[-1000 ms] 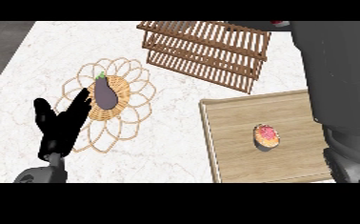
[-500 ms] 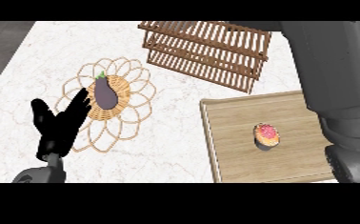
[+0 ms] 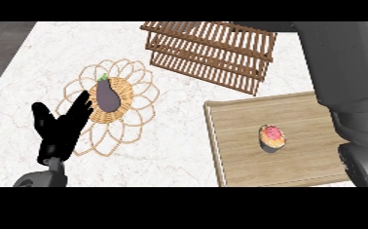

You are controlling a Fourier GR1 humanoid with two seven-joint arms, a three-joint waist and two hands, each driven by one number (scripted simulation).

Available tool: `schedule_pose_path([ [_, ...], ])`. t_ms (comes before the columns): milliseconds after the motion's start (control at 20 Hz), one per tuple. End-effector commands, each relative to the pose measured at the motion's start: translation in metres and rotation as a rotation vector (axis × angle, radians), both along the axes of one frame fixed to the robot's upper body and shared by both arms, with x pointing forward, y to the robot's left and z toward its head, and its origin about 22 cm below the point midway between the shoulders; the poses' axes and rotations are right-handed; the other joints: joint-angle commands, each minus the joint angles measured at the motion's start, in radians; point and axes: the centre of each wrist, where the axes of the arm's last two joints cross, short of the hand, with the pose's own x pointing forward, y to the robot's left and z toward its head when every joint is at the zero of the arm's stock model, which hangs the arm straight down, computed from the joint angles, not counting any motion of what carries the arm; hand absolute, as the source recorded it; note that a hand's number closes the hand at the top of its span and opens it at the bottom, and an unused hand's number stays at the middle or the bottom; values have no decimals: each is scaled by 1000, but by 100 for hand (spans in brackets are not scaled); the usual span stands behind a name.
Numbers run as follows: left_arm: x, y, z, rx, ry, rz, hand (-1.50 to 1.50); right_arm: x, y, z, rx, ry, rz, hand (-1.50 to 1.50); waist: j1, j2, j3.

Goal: Pick the can from the tray and place it in the tiered shelf

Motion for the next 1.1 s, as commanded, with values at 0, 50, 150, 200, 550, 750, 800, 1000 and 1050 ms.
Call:
schedule_pose_path([
  [0, -3, 10, -4, -14, 88, 16, 0, -5, -2, -9, 133, -5, -31, 150, -11, 1, -6],
  [50, -7, 10, -16, -2, 71, 11, 0, 0, -12, -1, 210, -27, -57, 150, -6, 5, -7],
  [150, -15, 1, -13, -10, 67, 0, 0, -5, -4, 12, 294, -62, -60, -150, 1, 2, -7],
  [200, -5, 9, -7, -5, 62, -11, 0, 0, -8, 13, 330, -86, -74, -150, 4, 6, -7],
  [550, 7, -5, -1, -3, 80, 14, 0, -7, -25, 31, 582, -129, -8, -150, -6, 4, -6],
  [750, -8, 0, -7, -17, 80, 15, 0, -18, -31, 46, 733, -185, 35, -150, -7, 0, -6],
  [800, -8, -5, -15, -22, 79, 8, 0, -13, -31, 37, 755, -186, 0, -150, -6, 3, -7],
  [1000, -5, 8, -13, -10, 66, 7, 0, -17, -64, 44, 782, -299, -118, -150, -10, 3, -7],
  [1050, -12, 8, -12, -23, 84, 16, 0, -21, -78, 35, 756, -344, -154, -150, -14, 1, -6],
])
